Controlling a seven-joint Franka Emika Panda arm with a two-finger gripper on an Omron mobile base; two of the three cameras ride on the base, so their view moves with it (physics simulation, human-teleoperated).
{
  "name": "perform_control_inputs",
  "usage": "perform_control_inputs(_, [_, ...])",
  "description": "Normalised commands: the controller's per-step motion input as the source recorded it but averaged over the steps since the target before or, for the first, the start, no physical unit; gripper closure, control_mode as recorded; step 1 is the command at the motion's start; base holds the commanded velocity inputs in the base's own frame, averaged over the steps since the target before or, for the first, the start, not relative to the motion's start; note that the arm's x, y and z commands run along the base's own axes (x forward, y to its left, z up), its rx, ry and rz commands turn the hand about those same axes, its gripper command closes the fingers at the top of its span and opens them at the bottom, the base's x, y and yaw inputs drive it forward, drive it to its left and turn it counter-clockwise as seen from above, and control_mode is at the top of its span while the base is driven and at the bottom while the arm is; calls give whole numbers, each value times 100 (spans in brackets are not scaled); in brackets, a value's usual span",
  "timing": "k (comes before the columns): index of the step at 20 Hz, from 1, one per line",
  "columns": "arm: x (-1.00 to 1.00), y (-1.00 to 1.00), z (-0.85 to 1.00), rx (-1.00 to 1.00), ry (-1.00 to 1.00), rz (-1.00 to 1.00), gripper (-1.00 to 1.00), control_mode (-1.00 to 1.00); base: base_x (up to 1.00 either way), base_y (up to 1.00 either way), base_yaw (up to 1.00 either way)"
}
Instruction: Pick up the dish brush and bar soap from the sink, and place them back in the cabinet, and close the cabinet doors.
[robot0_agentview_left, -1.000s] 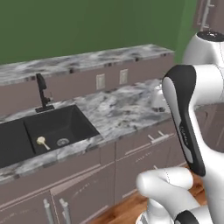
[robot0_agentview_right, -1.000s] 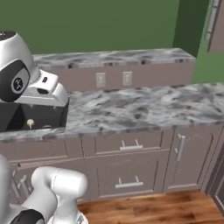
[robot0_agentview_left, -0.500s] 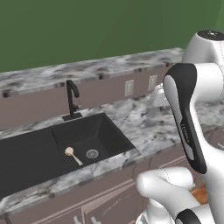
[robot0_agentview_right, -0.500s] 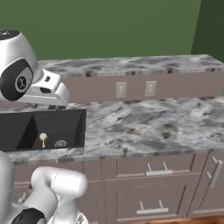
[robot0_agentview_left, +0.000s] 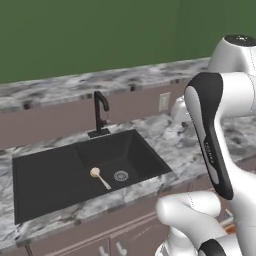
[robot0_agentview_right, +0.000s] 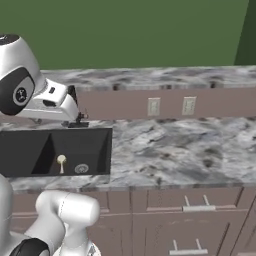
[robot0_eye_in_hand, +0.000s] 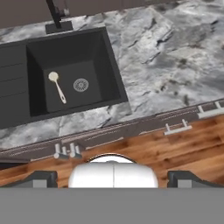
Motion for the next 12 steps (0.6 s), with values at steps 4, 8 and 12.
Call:
perform_control_inputs(4, [0, 0, 0, 0, 0, 0, -100, 100, 32, 0, 34])
perform_control_inputs(8, [0, 0, 0, 0, 0, 0, -100, 100, 42, 0, 34])
perform_control_inputs(12, [0, 0, 0, 0, 0, 0, -100, 100, 40, 0, 30])
